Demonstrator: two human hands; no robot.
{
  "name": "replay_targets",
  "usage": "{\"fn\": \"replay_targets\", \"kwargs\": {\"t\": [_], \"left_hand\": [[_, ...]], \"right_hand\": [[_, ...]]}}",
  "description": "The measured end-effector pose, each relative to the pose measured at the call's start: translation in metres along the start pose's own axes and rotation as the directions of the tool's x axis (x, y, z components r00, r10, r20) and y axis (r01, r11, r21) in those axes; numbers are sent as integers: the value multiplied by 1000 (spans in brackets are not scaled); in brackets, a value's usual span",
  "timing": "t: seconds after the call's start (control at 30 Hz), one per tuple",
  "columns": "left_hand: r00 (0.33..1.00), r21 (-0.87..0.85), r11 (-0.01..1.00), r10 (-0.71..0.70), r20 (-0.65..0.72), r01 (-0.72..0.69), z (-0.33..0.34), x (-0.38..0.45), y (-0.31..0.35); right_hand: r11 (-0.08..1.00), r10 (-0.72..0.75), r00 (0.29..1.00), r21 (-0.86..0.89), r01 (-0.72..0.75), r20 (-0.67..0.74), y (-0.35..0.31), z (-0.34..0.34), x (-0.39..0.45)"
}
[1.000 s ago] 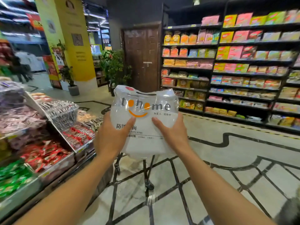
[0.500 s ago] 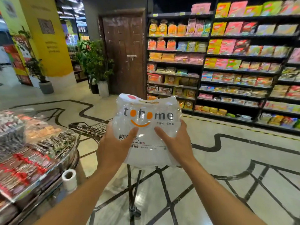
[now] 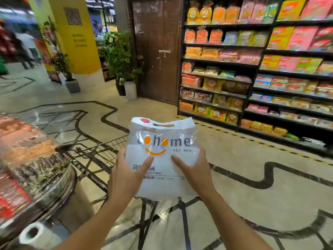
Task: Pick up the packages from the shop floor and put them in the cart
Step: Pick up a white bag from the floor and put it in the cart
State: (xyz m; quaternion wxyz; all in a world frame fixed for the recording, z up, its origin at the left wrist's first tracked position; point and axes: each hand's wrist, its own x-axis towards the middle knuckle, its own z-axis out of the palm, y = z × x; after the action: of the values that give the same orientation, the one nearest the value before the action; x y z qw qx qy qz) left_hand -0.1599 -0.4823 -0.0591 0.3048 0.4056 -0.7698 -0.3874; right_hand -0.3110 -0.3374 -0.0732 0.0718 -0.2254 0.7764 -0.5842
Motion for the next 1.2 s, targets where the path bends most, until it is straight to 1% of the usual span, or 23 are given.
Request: {"fn": "replay_targets", "kwargs": {"t": [0.1, 0.23, 0.33, 0.5, 0.63, 0.77, 0.9, 1.03, 1.1, 1.2], "left_hand": [[998, -37, 998, -51, -28, 50, 26, 25, 0], [988, -24, 993, -117, -99, 115, 46, 58, -15], [973, -71, 985, -166, -161, 156, 55, 84, -32], [944, -157, 959, -265, -198, 236, 67, 133, -74], [925, -159, 948, -307, -223, 276, 81, 176, -105], [903, -232, 918, -372, -216, 323, 103, 212, -133], [858, -320, 865, -464, -221, 386, 139, 236, -160], [798, -396, 789, -572, -190, 471, 173, 245, -185], [752, -407, 735, -640, -155, 542, 189, 245, -197], [665, -433, 651, -733, -144, 624, 213, 240, -221]], "right_hand": [[1000, 0, 996, 23, -2, 86, 14, 4, 46], [998, -38, 979, 57, 27, 199, 25, 27, 99], [997, -72, 959, 39, 63, 275, 32, 56, 136], [994, -106, 909, 28, 103, 403, 50, 117, 188], [997, -68, 882, 8, 73, 466, 68, 160, 227], [997, -14, 839, -58, 55, 543, 85, 198, 270], [991, 23, 807, -123, 62, 590, 106, 226, 305], [980, 39, 749, -170, 99, 661, 137, 245, 331], [976, 72, 704, -195, 96, 707, 159, 256, 342], [962, 150, 607, -257, 92, 780, 192, 275, 352]]}}
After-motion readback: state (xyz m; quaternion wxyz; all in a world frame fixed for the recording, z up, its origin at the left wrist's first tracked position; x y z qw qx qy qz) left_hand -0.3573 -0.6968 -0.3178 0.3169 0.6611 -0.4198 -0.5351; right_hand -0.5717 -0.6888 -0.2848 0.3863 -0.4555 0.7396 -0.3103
